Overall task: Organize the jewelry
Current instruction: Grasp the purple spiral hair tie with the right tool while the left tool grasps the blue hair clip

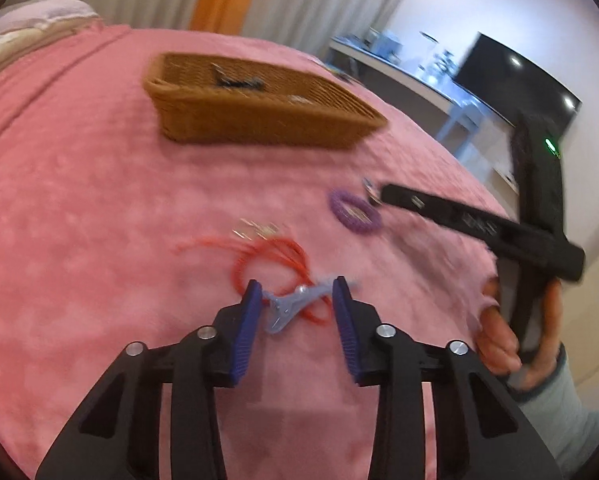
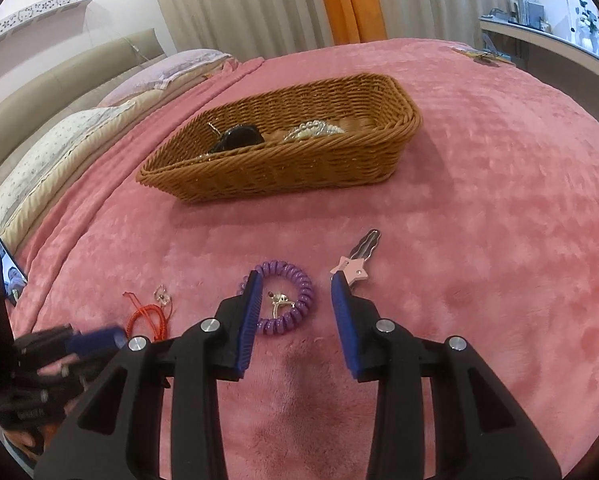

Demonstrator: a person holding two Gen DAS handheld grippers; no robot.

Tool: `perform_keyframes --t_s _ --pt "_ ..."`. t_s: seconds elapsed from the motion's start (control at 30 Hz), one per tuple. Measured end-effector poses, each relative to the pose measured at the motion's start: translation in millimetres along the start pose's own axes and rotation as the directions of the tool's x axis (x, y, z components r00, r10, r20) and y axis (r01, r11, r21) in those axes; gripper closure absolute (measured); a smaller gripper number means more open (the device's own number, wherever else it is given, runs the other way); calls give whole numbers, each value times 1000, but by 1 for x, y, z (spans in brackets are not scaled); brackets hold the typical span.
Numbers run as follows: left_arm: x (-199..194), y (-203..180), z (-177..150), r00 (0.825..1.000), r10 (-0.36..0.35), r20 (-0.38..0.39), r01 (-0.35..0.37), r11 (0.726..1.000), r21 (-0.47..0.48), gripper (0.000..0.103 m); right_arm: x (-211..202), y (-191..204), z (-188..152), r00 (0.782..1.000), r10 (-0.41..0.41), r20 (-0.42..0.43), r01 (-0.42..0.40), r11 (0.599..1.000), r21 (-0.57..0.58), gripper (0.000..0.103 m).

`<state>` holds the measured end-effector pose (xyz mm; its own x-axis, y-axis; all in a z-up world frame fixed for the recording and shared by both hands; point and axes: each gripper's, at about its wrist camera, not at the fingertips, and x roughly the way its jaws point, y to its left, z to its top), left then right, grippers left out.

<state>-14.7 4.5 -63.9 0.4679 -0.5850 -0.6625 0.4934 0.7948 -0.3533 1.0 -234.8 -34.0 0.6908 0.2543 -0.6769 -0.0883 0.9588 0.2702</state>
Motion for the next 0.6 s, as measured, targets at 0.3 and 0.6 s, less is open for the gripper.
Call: perform_keyframes --t_s 0.3,0.6 --pt "-7 -32 -28 987 -143 -73 146 989 38 76 1 -6 0 999 24 -22 -23 999 24 70" --pt "8 -49 -14 996 -31 -78 42 989 139 62 1 -17 -1 997 46 -55 -43 998 48 70"
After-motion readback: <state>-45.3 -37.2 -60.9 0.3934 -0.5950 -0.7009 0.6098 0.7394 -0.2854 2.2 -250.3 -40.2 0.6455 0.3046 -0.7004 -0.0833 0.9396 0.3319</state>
